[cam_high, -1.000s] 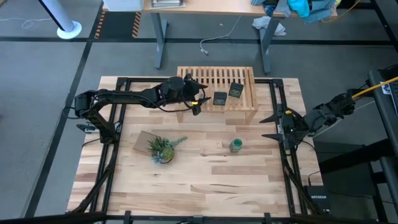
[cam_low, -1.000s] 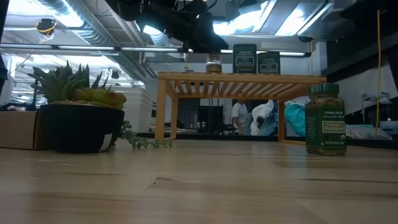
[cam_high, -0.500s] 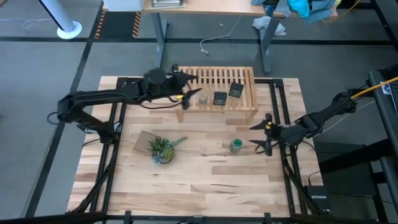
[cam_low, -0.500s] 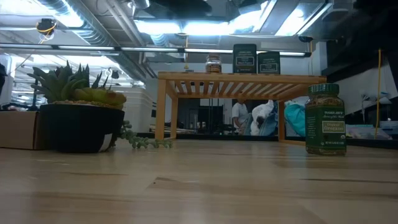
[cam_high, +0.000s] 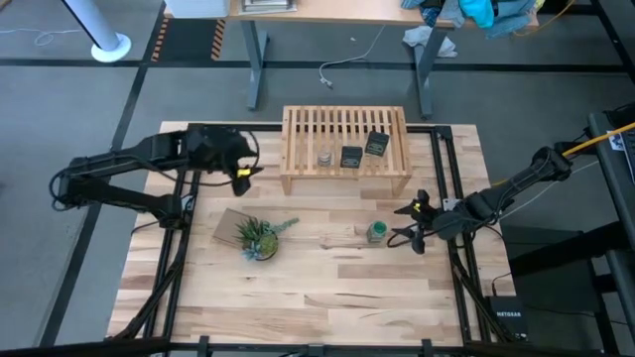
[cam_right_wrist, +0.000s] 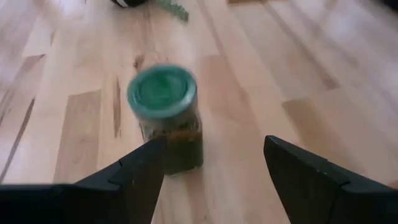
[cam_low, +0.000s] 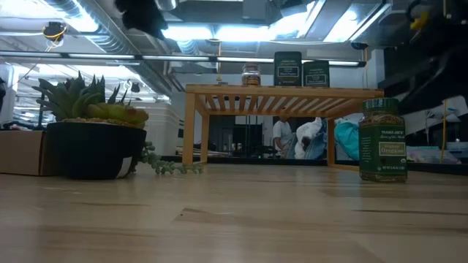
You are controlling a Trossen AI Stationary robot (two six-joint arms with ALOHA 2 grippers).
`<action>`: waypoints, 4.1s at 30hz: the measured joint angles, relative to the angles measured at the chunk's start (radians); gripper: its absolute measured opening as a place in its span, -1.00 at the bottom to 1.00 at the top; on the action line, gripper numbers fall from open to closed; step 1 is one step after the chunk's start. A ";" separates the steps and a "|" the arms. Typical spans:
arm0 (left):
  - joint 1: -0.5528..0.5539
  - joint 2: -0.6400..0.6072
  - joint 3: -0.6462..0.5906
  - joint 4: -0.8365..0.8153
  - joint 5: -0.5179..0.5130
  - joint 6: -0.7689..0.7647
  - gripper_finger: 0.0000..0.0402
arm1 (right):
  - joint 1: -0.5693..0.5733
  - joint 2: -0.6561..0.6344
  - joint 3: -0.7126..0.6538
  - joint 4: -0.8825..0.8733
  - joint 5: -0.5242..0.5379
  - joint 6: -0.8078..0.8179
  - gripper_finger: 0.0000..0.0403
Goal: Shelf spices
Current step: Put the green seasoning bottle on the shelf
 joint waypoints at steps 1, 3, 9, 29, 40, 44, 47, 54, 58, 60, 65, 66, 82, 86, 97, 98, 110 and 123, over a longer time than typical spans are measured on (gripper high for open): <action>-0.011 -0.016 -0.016 -0.003 0.000 -0.015 0.05 | 0.000 0.000 -0.018 0.022 -0.009 0.012 0.36; -0.033 -0.049 -0.050 -0.007 0.000 -0.030 0.05 | 0.000 0.000 -0.056 0.094 -0.035 0.028 0.36; -0.077 -0.128 -0.160 -0.006 0.000 -0.101 0.05 | 0.000 0.001 -0.150 0.311 -0.107 0.029 0.36; -0.103 -0.170 -0.401 0.172 0.000 -0.149 0.05 | 0.000 0.086 -0.265 0.551 -0.056 0.049 0.36; -0.103 -0.170 -0.404 0.212 0.000 -0.145 0.05 | 0.000 0.305 -0.273 0.798 -0.043 0.020 0.36; -0.103 -0.170 -0.404 0.226 0.000 -0.143 0.05 | 0.000 0.403 -0.273 0.905 -0.042 -0.007 0.36; -0.103 -0.170 -0.404 0.226 0.000 -0.143 0.05 | 0.000 0.473 -0.273 0.970 -0.042 -0.009 0.36; -0.103 -0.170 -0.404 0.228 0.000 -0.142 0.05 | -0.002 0.633 -0.268 1.102 -0.030 -0.030 0.36; -0.103 -0.169 -0.404 0.228 0.000 -0.143 0.05 | -0.002 0.714 -0.233 1.123 0.004 -0.068 0.36; -0.103 -0.169 -0.404 0.228 0.000 -0.143 0.05 | -0.002 0.753 -0.210 1.123 0.010 -0.096 0.36; -0.103 -0.169 -0.404 0.228 0.000 -0.144 0.05 | -0.002 0.836 -0.165 1.124 0.010 -0.126 0.35; -0.103 -0.169 -0.404 0.228 0.000 -0.144 0.05 | -0.002 0.849 -0.159 1.124 0.010 -0.127 0.35; -0.103 -0.168 -0.404 0.227 0.000 -0.252 0.05 | -0.002 0.877 -0.139 1.157 0.046 -0.133 0.01; -0.103 -0.158 -0.404 0.228 0.000 -0.371 0.05 | -0.002 0.877 -0.139 1.203 0.054 -0.164 0.01; -0.134 0.053 -0.404 0.483 0.000 -0.307 0.05 | -0.033 0.877 -0.138 1.315 0.034 -0.238 0.01; -0.148 0.089 -0.404 0.540 0.000 -0.276 0.05 | -0.045 0.877 -0.138 1.319 0.029 -0.239 0.01; -0.295 0.443 -0.403 1.009 0.001 -0.141 0.05 | -0.185 0.877 -0.122 1.377 -0.125 -0.279 0.01; -0.339 0.651 -0.401 1.391 0.001 -0.076 0.05 | -0.217 0.877 0.028 1.174 -0.231 -0.372 0.01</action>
